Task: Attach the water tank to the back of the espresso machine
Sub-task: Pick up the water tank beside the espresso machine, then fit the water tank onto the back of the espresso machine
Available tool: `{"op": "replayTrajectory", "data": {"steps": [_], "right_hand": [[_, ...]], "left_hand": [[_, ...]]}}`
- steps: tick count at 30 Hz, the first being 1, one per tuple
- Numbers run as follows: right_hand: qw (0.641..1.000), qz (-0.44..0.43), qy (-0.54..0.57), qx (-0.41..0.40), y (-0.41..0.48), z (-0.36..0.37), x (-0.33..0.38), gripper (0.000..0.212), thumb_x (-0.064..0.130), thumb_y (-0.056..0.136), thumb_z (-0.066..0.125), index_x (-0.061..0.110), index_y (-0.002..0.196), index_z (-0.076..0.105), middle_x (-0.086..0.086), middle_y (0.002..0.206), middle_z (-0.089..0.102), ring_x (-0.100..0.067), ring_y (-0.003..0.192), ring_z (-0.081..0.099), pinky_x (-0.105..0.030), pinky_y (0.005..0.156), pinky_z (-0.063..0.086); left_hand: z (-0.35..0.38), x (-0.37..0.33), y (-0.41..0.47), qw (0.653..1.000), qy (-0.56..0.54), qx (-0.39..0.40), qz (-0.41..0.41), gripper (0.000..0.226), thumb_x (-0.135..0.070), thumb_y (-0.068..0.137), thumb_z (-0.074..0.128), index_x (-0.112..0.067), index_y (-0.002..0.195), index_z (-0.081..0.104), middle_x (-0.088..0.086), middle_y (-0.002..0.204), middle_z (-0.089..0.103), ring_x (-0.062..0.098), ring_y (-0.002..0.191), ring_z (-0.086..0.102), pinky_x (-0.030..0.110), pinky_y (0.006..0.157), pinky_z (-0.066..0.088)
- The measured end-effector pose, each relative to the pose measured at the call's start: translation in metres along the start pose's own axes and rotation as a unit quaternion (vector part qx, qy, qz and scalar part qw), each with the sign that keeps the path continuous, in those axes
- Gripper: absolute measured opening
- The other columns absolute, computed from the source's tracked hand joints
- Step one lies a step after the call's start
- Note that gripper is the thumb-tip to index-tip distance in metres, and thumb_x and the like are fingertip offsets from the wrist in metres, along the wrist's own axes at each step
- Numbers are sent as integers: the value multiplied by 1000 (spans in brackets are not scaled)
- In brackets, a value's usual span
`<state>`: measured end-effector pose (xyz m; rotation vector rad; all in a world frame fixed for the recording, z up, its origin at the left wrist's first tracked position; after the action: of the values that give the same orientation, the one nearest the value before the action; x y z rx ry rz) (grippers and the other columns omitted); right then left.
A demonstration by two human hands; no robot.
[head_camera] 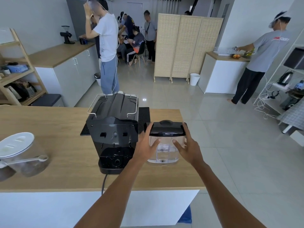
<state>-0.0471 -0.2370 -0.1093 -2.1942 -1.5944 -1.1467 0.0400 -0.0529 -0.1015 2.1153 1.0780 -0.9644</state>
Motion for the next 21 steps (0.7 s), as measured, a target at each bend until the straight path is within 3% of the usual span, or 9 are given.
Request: {"op": "replayTrajectory", "data": {"steps": [3,7,10,12,14,16,17,19,21], "right_hand": [[1000,-15,10,0,3,0,-5,100,45,86,73,39,160,6,8,157,45,-27,119,67,-34,95,57],[1000,-5,26,14,5,5,-13,115,36,74,87,43,158,9,4,153,50,-29,123,63,-43,99,56],[1000,-3,11,13,9,7,-19,116,34,71,89,45,156,11,2,151,52,-30,124,63,-45,100,56],[1000,-4,25,11,10,9,-19,116,33,72,89,53,153,9,2,151,52,-30,127,61,-48,100,55],[1000,-6,28,9,12,9,-20,115,32,72,89,53,153,9,2,152,51,-30,128,60,-49,101,55],[1000,-10,23,8,13,9,-20,115,31,72,89,46,155,11,1,153,51,-31,127,61,-49,99,56],[1000,-12,20,7,14,9,-21,115,30,72,89,43,156,11,1,152,51,-31,125,62,-48,98,56],[1000,-14,16,4,14,9,-20,114,30,73,88,39,157,12,1,150,53,-31,117,66,-45,94,59],[1000,-12,18,0,14,8,-20,112,31,74,88,37,157,14,2,147,55,-31,110,68,-42,90,60]], "left_hand": [[5,8,1,1000,6,7,12,81,-76,80,36,-61,149,-4,11,156,39,44,113,62,68,94,46],[5,11,-2,1000,11,18,16,92,-70,73,41,-54,153,-3,12,155,39,40,125,56,64,96,47],[5,16,-2,999,22,31,14,94,-70,74,44,-52,154,-2,15,154,39,42,106,64,62,93,50],[6,13,-2,999,23,33,27,94,-67,78,50,-52,154,-2,14,158,33,42,117,59,64,96,48],[7,10,-2,999,16,11,38,98,-39,87,68,-55,152,-4,10,163,25,36,146,33,66,107,38],[7,11,0,999,3,-6,36,111,-16,84,75,-55,151,-4,7,164,22,28,152,18,65,112,31],[7,11,1,999,-7,-9,37,108,-19,84,75,-53,152,-3,6,163,23,26,152,20,64,114,30],[6,8,-1,999,-36,-6,35,95,-50,82,65,-46,155,3,5,159,29,19,146,30,55,116,30],[5,9,-1,999,-45,-7,30,105,-73,64,44,-42,157,7,4,155,35,12,134,40,46,109,35]]}}
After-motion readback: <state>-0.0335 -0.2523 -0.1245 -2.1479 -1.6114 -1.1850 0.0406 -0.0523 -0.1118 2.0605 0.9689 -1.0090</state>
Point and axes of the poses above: each hand's wrist, its own y-axis towards the middle knuckle, its own z-axis out of the palm, x = y × z, the point moved 8 cm from there along y, towards the middle knuckle
